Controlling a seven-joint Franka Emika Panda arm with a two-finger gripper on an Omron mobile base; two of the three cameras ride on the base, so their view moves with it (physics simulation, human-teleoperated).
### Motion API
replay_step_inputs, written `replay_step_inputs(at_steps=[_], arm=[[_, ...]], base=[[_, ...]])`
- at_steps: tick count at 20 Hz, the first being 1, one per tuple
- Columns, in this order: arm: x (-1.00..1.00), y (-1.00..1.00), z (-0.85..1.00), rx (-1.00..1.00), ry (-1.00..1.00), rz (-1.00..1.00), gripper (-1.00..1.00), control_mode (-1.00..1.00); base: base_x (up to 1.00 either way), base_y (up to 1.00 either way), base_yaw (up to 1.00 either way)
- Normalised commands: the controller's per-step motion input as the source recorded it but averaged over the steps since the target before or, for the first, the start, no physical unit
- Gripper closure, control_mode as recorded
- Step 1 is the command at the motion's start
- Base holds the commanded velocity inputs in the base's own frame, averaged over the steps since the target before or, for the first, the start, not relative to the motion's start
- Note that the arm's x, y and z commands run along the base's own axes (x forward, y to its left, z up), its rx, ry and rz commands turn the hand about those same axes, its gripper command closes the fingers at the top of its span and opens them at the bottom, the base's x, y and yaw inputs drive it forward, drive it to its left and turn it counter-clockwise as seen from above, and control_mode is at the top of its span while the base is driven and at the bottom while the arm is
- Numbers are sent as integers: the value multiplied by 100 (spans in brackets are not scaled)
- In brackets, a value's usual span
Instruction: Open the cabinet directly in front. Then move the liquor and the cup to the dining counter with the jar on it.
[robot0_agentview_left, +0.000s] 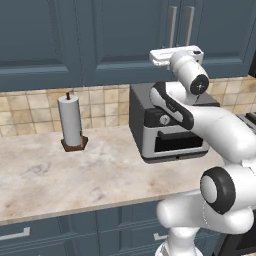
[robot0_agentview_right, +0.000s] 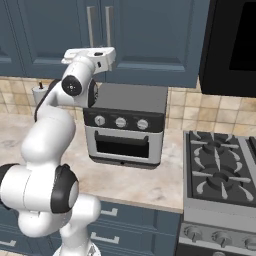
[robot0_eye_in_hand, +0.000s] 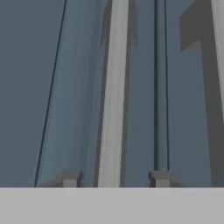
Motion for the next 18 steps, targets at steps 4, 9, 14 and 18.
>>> replay_step_inputs(at_steps=[4, 9, 14, 18], arm=[[0, 0, 0, 0, 0, 0, 100, -100], [-2, 6, 0, 0, 2, -1, 100, -100], [-71, 48, 17, 6, 1, -17, 100, -100], [-100, 57, 37, 7, 0, -21, 100, -100]], base=[[0, 0, 0], [0, 0, 0], [0, 0, 0], [0, 0, 0]])
